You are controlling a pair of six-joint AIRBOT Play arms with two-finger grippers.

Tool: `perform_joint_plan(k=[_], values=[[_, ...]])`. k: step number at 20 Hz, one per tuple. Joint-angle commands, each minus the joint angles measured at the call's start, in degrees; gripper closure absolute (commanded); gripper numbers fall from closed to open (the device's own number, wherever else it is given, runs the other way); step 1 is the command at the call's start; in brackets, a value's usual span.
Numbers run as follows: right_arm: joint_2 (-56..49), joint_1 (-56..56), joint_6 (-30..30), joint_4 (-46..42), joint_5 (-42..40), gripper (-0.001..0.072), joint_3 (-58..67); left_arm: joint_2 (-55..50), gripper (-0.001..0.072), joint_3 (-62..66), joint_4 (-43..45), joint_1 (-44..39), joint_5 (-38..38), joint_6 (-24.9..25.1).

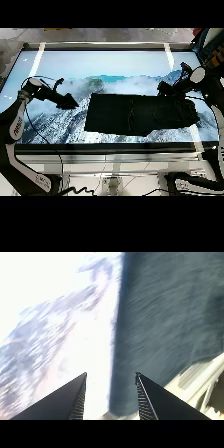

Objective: Fold the clothes and pants, and hang the long-sleeved shirts on hangers.

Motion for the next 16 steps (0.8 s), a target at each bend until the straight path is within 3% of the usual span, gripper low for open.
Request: perform_joint_plan(k=[1, 4, 9, 11, 16], values=[[0.0, 0.0, -1.0, -0.6, -0.9, 0.04, 0.0, -0.1, 0.0327, -5.6, -2.0, 2.6, 0.7, 6.1], [0.0, 0.0, -1.2, 0.0, -0.8, 0.04, 0.0, -0.2, 0.0327, -8.2, -7.3, 2.5, 5.2, 10.2], [0.0, 0.0, -1.2, 2.3, -1.0, 0.0401, 0.0, -3.8, 0.0323, -8.2, -11.6, 0.3, 7.4, 11.8], [0.0, 0.0, -1.2, 2.5, -1.0, 0.04, 0.0, -5.1, 0.0261, -8.2, -13.0, -1.2, 7.9, 12.2], [0.0, 0.0, -1.2, 2.5, -1.0, 0.04, 0.0, -6.3, 0.0254, -8.2, -20.2, -5.3, 11.1, 14.6]])
